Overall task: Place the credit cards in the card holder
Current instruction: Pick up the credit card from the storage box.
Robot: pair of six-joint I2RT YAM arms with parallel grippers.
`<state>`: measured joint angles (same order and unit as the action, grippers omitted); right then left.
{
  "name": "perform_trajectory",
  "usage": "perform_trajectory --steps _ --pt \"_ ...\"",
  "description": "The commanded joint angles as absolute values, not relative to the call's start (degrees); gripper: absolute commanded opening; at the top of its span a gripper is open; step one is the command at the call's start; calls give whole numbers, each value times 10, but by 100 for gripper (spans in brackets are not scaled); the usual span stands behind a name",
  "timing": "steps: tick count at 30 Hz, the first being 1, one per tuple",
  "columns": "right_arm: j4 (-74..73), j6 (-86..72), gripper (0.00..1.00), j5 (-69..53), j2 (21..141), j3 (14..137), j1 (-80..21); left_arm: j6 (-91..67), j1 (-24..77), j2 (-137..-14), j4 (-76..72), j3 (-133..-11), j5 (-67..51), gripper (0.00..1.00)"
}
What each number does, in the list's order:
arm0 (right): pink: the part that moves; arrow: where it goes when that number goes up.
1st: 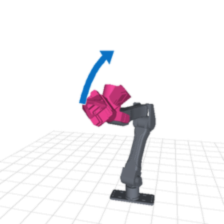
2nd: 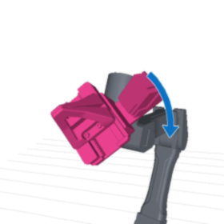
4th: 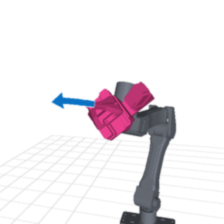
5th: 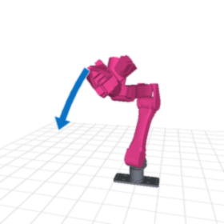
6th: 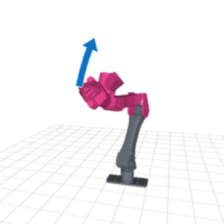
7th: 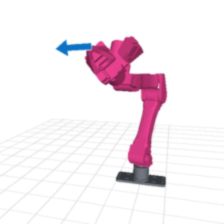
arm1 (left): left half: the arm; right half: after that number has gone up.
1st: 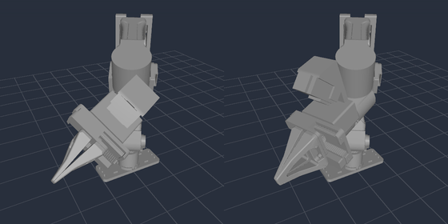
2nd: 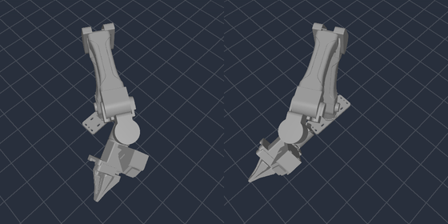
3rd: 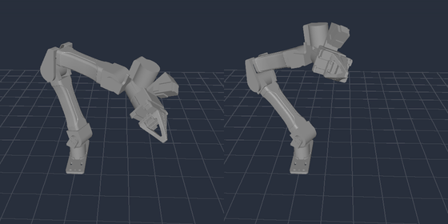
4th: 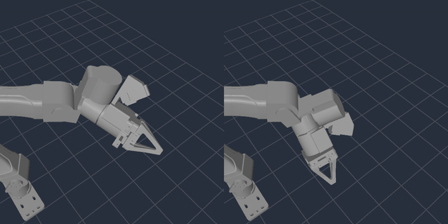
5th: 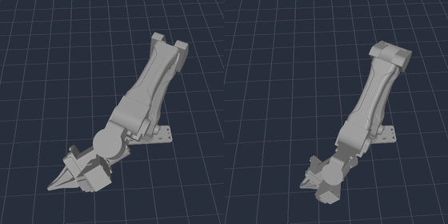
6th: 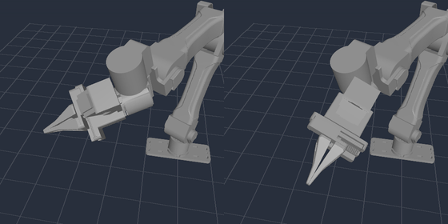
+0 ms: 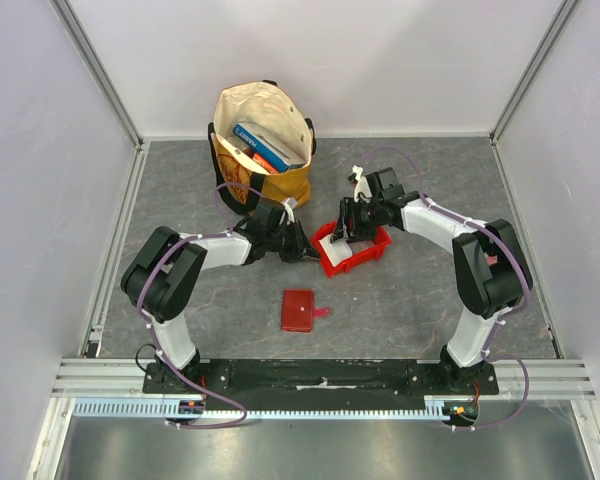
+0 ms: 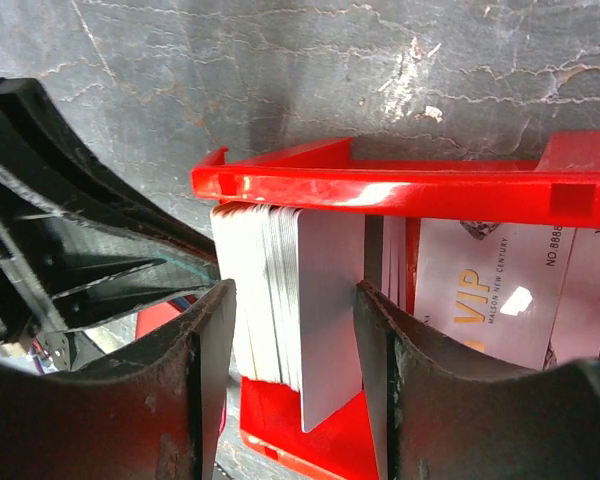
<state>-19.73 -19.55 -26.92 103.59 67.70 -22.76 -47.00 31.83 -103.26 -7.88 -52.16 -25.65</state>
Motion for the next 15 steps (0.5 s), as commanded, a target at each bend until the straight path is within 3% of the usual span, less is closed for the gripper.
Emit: perform_trajectory --steps 1,15 --pt "-184 -202 56 -295 1000 682 -233 -475 317 -1036 -105 -540 -265 17" --pt "-191 -202 31 -276 1005 682 -233 -475 317 -1039 -104 -541 -268 17"
